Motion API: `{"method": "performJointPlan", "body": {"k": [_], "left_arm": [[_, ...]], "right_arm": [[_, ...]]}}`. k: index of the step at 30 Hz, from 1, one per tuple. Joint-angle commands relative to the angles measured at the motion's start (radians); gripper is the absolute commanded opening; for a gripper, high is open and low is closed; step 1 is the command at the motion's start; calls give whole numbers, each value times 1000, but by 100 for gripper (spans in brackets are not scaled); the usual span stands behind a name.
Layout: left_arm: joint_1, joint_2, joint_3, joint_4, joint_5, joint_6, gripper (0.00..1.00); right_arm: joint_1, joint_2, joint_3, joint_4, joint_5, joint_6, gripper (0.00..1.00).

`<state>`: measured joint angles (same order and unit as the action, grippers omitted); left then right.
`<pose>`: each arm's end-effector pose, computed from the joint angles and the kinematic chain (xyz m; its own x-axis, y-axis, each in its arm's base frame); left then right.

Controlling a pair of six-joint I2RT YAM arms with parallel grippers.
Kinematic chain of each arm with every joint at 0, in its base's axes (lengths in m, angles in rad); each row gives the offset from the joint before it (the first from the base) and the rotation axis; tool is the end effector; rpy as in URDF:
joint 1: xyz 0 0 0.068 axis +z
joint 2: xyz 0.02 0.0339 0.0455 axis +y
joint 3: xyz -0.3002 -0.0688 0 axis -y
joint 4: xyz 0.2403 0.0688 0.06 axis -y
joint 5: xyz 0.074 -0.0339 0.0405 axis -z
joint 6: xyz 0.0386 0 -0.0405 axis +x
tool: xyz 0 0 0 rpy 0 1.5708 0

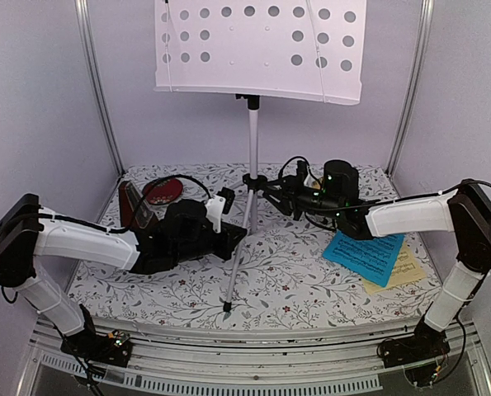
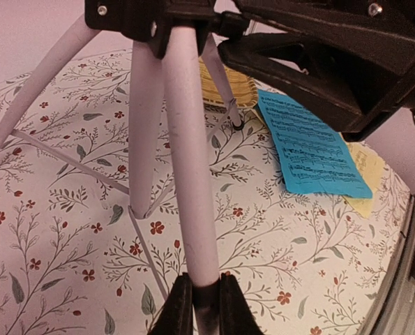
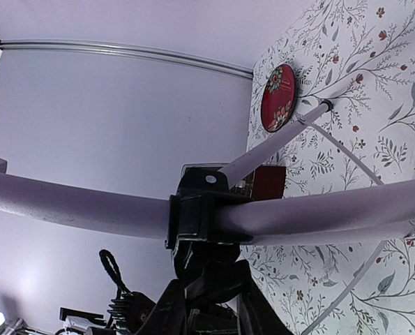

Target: Pack up the instrument practice props

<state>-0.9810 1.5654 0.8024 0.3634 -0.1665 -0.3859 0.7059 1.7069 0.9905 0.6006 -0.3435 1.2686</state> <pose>0.1926 -0.2763 0.2474 -0.4770 0.0453 -0.8777 0.5992 0.7474 -0.2870 0.2891 0.2635 0.2856 -0.8524 0.4546 -0.2585 -0.1736 0.2202 0.9599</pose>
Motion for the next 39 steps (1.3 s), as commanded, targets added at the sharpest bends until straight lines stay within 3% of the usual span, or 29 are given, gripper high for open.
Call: {"method": "performJointPlan", "body": {"k": [1, 10, 15, 23, 28, 39], "left_arm": [[-2, 8, 12, -60, 33, 56, 0], [-2, 15, 18, -59, 36, 58, 0], [-2, 15, 23, -58, 39, 58, 0], [-2, 9, 34, -63, 35, 63, 0], [-2, 6, 39, -67, 35, 59, 0], [-3, -4, 49, -75, 41, 59, 0]], "right_arm": [[-3, 5, 31, 27, 21, -24, 20], [-3, -5, 24, 38, 30, -64, 20], [16, -29, 18, 49, 46, -234, 10], [60, -90, 75, -187, 158, -709, 4], [124, -114, 125, -393, 407, -1141, 4], [186, -96, 151, -441, 811, -1812, 10]]}}
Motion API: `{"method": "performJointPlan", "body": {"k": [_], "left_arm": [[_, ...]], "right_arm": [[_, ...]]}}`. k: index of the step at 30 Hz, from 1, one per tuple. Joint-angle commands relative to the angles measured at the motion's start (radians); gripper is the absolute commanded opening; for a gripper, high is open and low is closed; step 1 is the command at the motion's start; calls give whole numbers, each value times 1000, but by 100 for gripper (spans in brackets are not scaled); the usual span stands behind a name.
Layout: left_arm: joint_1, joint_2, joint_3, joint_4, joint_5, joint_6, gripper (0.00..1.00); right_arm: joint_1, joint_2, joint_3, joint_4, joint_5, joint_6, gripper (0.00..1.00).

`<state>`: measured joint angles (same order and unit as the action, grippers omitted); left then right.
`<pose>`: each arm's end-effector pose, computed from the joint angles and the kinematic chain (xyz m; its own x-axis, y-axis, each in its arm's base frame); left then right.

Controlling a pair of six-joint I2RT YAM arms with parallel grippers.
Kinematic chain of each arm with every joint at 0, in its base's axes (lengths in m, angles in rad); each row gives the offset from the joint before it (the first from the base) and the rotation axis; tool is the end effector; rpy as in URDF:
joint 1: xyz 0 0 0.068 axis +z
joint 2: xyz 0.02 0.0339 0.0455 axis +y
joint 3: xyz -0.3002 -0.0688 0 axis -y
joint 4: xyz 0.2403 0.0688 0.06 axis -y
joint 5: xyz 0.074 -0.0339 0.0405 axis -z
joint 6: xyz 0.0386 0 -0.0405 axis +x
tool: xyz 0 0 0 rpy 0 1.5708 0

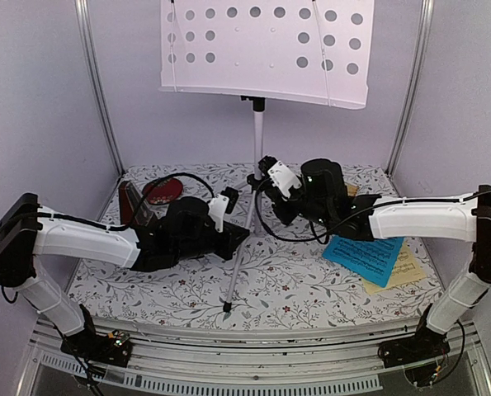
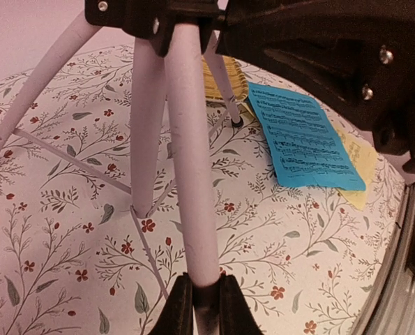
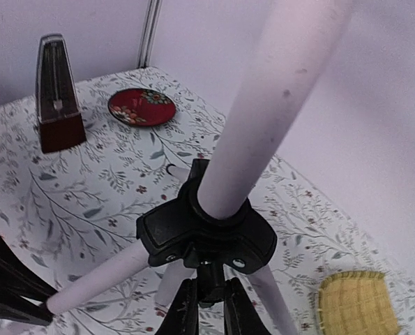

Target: Pack up the instrument practice props

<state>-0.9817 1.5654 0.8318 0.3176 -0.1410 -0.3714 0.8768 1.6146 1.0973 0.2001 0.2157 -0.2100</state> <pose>0.1932 -0.2794 0.2520 -0.4821 0.0747 -0.8730 0.6190 0.7341 -0.2790 0.2480 0.2851 0.3119 -0.0657 -0.3973 -0.9153 -0.6488 0.7140 -0.2634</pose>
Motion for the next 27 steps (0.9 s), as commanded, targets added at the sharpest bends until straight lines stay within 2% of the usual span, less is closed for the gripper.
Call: {"method": "performJointPlan", "body": {"k": [1, 6, 7, 9, 12, 13, 15, 18, 21, 23, 27], "left_arm": [[-2, -7, 19, -30, 12, 43, 0], [-4, -10, 18, -26, 19, 39, 0], [-5, -10, 19, -26, 22, 39, 0], [-3, -10, 20, -26, 23, 40, 0], [-6, -12, 20, -29, 21, 37, 0], [-5, -14, 20, -29, 18, 36, 0], [-7, -16, 20, -30, 17, 34, 0], [-7, -16, 20, -29, 19, 34, 1], [-8, -14, 24, -28, 23, 38, 8], [-8, -19, 26, -34, 20, 43, 15], [-10, -62, -2, -28, -10, 42, 33]], "right_arm": [[21, 6, 49, -39, 293, -384, 10], [30, 32, 37, 31, 393, -577, 10], [31, 25, 40, 32, 379, -581, 10], [31, -10, 40, 18, 310, -550, 17], [31, -89, 19, -9, 172, -404, 40], [31, -119, 3, -16, 102, -329, 52], [28, -168, -13, -53, -3, -214, 62], [7, -234, -63, -56, -115, 6, 68], [-65, -277, -124, -25, -246, 223, 69], [-125, -298, -162, 6, -344, 412, 70], [-195, -351, -233, 78, -446, 641, 73]]}}
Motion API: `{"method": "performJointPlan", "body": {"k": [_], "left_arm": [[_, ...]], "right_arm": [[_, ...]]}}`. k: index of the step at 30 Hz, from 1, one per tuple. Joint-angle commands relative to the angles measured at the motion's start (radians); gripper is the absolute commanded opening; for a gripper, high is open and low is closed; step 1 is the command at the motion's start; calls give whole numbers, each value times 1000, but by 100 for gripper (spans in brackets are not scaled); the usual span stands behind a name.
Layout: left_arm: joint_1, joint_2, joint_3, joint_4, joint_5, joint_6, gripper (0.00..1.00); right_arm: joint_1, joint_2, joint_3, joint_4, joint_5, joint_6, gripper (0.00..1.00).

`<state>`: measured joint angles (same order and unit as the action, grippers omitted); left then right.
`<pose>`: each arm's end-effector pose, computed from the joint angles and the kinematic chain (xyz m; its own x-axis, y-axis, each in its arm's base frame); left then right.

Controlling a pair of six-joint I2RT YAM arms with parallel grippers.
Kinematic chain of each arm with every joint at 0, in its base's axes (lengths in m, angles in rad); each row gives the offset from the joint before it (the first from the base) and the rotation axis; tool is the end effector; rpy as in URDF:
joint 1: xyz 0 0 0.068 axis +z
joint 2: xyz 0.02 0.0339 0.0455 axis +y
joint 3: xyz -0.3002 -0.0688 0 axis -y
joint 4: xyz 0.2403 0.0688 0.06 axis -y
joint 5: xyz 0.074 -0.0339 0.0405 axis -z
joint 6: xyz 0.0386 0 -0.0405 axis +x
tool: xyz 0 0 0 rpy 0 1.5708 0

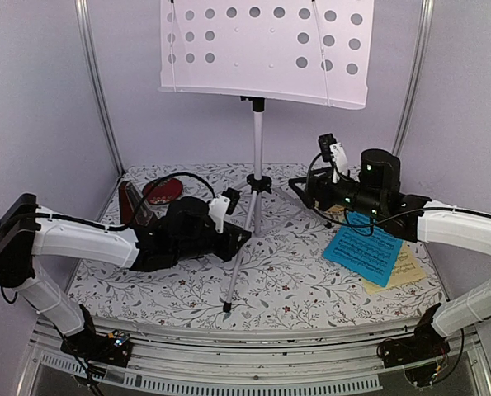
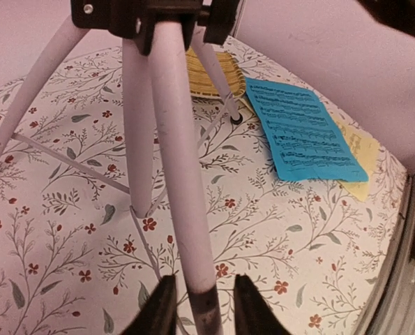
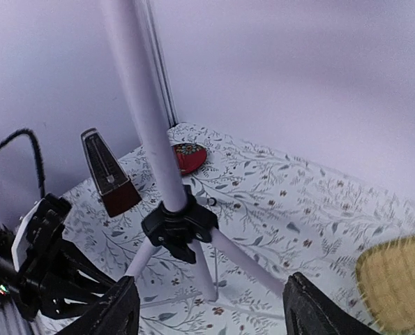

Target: Pack up the instrument practice props

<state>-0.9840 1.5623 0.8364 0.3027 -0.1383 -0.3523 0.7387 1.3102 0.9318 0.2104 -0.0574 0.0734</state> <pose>0.1923 -0.2796 0.2530 -0.4740 0.0956 -0.8753 0.6303 0.7310 -0.2615 0.2196 0.2030 0.3517 -0.1757 -0.0610 -0.9826 -0.7030 0.7064 0.0819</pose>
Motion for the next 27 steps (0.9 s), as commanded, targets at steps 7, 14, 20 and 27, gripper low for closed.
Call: {"method": "performJointPlan", "body": {"k": [7, 14, 20, 27], "left_arm": [[-5, -165, -115, 29, -32, -12, 66], [-3, -183, -124, 28, -26, -23, 73], [-3, -177, -115, 35, -31, -17, 74], [-2, -170, -116, 35, -29, -24, 75]], "right_arm": [[-81, -38, -151, 172, -252, 738, 82], [-81, 36, -179, 334, -267, 1054, 82], [-80, 100, -114, 373, -256, 1140, 81], [-70, 188, -66, 403, -260, 1204, 79]]}}
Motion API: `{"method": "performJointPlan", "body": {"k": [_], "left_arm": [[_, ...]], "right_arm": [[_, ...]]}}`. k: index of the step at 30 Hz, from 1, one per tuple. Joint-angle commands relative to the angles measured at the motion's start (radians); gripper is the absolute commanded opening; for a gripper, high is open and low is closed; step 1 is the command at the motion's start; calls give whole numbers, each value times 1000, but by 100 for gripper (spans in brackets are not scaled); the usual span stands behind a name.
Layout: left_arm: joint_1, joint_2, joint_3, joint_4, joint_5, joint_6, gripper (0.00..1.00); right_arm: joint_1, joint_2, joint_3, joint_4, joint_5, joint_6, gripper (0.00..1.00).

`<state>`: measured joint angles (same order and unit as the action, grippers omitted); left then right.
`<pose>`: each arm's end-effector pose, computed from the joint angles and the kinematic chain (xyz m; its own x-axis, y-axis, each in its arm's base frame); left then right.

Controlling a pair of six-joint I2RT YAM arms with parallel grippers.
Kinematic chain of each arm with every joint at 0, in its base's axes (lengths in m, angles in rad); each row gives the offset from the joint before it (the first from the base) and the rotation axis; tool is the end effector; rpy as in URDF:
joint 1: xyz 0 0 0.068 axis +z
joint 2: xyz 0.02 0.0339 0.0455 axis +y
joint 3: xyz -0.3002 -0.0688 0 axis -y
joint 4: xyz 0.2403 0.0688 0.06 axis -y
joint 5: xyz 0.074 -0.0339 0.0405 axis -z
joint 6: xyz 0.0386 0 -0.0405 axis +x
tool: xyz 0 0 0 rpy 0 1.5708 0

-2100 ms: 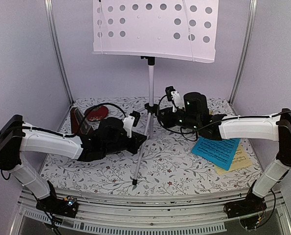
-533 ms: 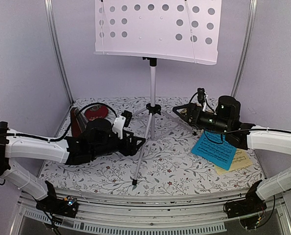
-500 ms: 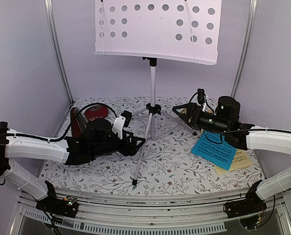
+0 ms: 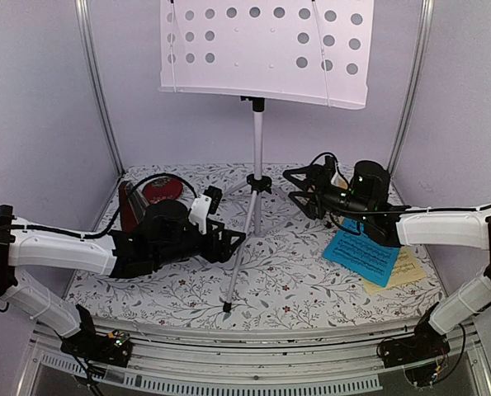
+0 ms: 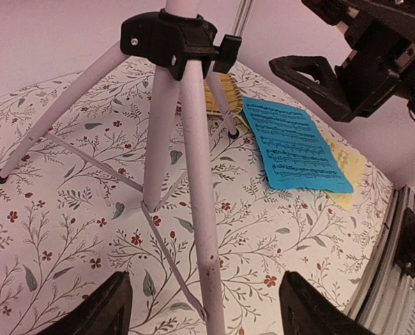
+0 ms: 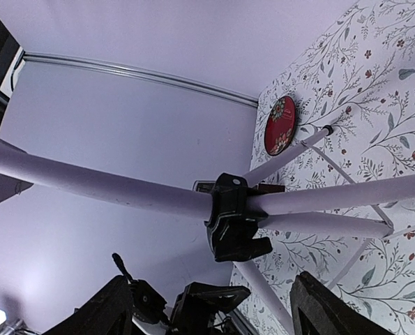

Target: Pack up the instrument practice props

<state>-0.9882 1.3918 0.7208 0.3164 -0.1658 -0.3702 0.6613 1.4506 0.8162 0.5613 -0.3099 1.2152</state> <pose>0.1688 -0.2446 0.2676 -0.4453 0.0272 -0.8950 0.6193 0.7313 -0.2859 0.2481 0.2080 0.3093 -0.7934 0.5139 -0.3263 -0.2332 0.2387 0.9427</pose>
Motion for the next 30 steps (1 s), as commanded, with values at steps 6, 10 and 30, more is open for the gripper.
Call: {"method": "performJointPlan", "body": {"k": [6, 10, 30], "left_arm": [[2, -3, -1, 20, -7, -7, 75], [1, -4, -4, 19, -12, -5, 75], [2, 10, -4, 19, -22, 3, 75]], "right_arm": [[23, 141, 111, 66, -38, 87, 73], [31, 165, 106, 81, -26, 108, 67], [56, 234, 130, 111, -36, 142, 37]]}}
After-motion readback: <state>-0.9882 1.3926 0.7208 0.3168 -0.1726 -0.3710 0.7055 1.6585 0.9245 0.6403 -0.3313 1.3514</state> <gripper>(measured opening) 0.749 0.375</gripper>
